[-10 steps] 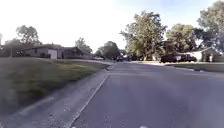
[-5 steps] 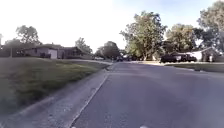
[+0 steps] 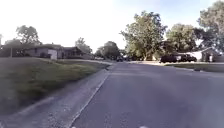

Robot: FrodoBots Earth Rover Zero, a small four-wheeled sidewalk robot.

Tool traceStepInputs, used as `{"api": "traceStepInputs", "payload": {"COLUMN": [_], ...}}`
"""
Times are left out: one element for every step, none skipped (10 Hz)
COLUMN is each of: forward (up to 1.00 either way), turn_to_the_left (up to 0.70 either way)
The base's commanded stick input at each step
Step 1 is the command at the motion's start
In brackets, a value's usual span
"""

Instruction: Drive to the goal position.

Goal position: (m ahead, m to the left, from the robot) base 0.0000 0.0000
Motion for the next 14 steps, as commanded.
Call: {"api": "traceStepInputs", "payload": {"forward": [0.06, 0.06, 0.06, 0.06, 0.07, 0.07, 0.06, 0.06, 0.06, 0.06, 0.06, 0.06, 0.06, 0.06], "turn_to_the_left": [0.00, 0.00, 0.00, 0.00, 0.00, 0.00, 0.00, 0.00, 0.00, 0.00, 0.00, 0.00, 0.00, 0.00]}}
